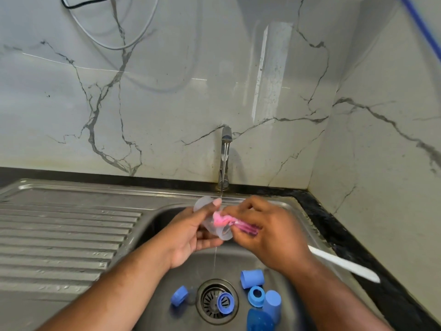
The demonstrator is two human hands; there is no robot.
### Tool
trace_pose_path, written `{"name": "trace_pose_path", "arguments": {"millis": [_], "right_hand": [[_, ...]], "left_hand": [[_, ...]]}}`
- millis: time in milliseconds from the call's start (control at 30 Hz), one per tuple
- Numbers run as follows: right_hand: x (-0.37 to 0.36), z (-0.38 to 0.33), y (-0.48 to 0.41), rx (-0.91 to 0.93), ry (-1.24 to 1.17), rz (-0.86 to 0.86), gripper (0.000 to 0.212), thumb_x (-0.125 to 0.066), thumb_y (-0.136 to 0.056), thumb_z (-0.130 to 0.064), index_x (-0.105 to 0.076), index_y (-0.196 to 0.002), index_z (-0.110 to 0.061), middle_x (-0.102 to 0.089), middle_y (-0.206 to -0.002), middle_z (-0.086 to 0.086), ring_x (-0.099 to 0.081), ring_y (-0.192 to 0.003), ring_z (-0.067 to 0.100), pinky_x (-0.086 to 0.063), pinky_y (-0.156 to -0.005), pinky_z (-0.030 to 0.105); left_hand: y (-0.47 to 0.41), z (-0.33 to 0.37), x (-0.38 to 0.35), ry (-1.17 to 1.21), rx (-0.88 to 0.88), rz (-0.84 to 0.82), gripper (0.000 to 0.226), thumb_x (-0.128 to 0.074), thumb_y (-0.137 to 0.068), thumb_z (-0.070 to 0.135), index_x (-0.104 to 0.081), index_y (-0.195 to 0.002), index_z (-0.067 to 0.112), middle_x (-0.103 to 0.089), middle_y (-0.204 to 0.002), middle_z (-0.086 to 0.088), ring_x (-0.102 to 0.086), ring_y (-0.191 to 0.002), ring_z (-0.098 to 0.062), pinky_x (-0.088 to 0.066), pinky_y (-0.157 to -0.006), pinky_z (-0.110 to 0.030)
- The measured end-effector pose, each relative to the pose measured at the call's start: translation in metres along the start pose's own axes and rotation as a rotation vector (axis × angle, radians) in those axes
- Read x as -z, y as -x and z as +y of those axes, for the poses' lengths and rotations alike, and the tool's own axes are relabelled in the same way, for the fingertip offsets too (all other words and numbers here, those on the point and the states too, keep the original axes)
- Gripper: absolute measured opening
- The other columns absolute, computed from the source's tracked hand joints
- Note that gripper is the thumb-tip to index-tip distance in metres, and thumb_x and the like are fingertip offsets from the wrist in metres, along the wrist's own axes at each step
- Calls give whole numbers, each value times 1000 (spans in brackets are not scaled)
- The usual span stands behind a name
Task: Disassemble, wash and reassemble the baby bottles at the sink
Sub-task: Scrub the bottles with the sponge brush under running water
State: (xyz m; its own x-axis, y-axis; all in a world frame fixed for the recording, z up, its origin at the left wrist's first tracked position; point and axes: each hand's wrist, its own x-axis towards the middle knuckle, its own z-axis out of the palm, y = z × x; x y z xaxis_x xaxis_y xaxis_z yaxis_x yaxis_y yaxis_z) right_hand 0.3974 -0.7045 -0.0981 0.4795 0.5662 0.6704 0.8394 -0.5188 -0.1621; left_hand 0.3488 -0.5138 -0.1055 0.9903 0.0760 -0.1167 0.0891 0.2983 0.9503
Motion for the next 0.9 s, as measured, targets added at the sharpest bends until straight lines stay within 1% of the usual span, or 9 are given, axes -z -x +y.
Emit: {"name": "trace_pose_path", "arguments": {"millis": [100, 167, 233, 333, 433, 600, 767, 833, 900], "right_hand": [[-4, -6, 1, 51, 43, -6, 37, -59, -88, -48, -71, -122, -39, -63, -95, -15, -57, -70, 3, -46, -54, 22], [-3, -5, 0, -49, -17, 47, 41, -56, -86, -50, -72, -121, -37, -66, -93, -15, -60, -70, 5, -49, -56, 25], [-1, 1, -1, -175, -90, 93, 46, -54, -83, -54, -71, -123, -37, -68, -94, -15, -63, -75, 6, -55, -62, 32], [3, 8, -3, -254, -131, 126, 46, -56, -82, -56, -69, -123, -42, -67, -88, -16, -62, -73, 4, -55, -65, 35], [6, 9, -3, -204, -132, 66, 40, -60, -85, -51, -68, -124, -43, -63, -89, -16, -60, -73, 5, -53, -62, 35], [0, 3, -1, -65, -54, -93, 42, -56, -86, -55, -69, -124, -43, -64, -99, -18, -62, -76, 5, -55, -61, 34], [-4, 11, 0, -206, -176, 41, 47, -56, -81, -56, -70, -123, -41, -67, -92, -16, -63, -77, 5, -56, -67, 39], [-2, 12, -1, -218, -182, 61, 48, -54, -82, -58, -70, -124, -40, -67, -94, -16, -63, -77, 5, -56, -66, 39], [-1, 8, -2, -159, -183, 31, 44, -57, -87, -57, -68, -126, -43, -64, -98, -17, -63, -77, 6, -55, -64, 39]], "left_hand": [[2, -3, -4, -139, 1, 6, 52, -67, -80, 59, -73, -101, 11, -73, -87, -11, -64, -67, -15, -50, -56, -26], [1, -1, -2, -107, 4, 10, 56, -55, -91, 63, -72, -105, 12, -72, -87, -11, -60, -66, -16, -47, -57, -27], [-1, 1, 1, 23, 18, 17, 53, -46, -100, 53, -67, -120, 9, -71, -89, -12, -60, -66, -17, -46, -58, -29], [-5, 3, 5, 129, 12, 36, 47, -58, -95, 41, -63, -125, 6, -68, -84, -9, -61, -64, -16, -54, -56, -30], [-7, 2, 6, 60, 32, 115, 60, -73, -77, 53, -68, -114, 7, -64, -80, -8, -58, -59, -13, -57, -55, -30], [-8, -1, 9, 14, 83, 140, 84, -73, -71, 66, -60, -129, 7, -76, -106, -16, -74, -81, -23, -59, -61, -32], [-3, 4, 5, 136, 14, -40, 60, -61, -90, 52, -58, -132, 9, -73, -116, -18, -74, -93, -25, -61, -72, -36], [-1, 6, 5, 132, -24, -67, 52, -57, -90, 48, -62, -126, 11, -74, -108, -14, -72, -85, -20, -58, -68, -32], [-1, 9, 4, 85, -62, 15, 48, -59, -86, 50, -65, -116, 13, -74, -93, -10, -67, -71, -16, -52, -57, -26]]}}
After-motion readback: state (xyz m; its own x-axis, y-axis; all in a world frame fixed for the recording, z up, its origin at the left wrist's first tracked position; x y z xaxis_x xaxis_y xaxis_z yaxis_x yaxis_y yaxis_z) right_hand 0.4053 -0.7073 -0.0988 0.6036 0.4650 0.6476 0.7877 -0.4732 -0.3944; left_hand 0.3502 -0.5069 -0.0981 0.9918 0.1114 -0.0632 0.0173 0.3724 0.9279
